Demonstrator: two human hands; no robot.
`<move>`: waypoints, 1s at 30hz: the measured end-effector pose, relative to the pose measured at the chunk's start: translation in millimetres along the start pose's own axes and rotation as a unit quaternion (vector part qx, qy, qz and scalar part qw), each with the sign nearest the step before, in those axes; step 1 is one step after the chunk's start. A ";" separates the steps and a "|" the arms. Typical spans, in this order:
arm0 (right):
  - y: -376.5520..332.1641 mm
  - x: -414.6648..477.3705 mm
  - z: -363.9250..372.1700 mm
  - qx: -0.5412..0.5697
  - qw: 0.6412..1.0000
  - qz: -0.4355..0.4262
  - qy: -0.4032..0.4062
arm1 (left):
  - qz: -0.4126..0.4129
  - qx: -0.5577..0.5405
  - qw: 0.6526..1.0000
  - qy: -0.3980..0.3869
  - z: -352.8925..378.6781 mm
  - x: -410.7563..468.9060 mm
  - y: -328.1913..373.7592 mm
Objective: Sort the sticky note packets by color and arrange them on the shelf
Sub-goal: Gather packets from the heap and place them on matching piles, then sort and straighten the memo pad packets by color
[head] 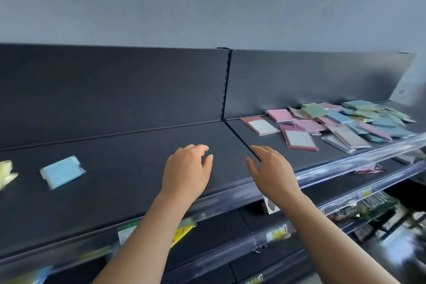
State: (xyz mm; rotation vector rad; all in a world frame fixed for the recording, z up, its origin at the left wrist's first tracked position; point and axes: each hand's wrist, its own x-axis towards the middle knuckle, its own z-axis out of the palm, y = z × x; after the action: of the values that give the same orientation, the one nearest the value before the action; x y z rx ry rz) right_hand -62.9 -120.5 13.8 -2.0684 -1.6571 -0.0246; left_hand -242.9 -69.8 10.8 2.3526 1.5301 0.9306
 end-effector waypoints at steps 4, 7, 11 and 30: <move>59.4 9.4 -14.6 -0.006 1.000 0.020 -0.007 | 0.000 -0.011 1.000 -0.016 38.2 17.2 42.0; 95.3 20.8 -18.5 0.003 0.999 0.043 -0.006 | -0.005 -0.011 0.999 -0.037 61.1 33.1 62.1; 134.1 43.7 -19.5 0.007 0.997 0.070 -0.008 | -0.011 0.000 0.998 -0.067 89.2 66.3 78.2; 218.6 160.3 17.6 0.042 0.979 0.190 -0.056 | 0.025 0.143 0.952 -0.270 223.7 235.6 78.5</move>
State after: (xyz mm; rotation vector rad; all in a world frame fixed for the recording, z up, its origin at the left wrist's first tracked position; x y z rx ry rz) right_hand 176.2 0.7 -30.3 -2.3206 -1.2706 0.2884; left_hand 13.2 140.3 -33.8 2.5480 1.4445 0.0378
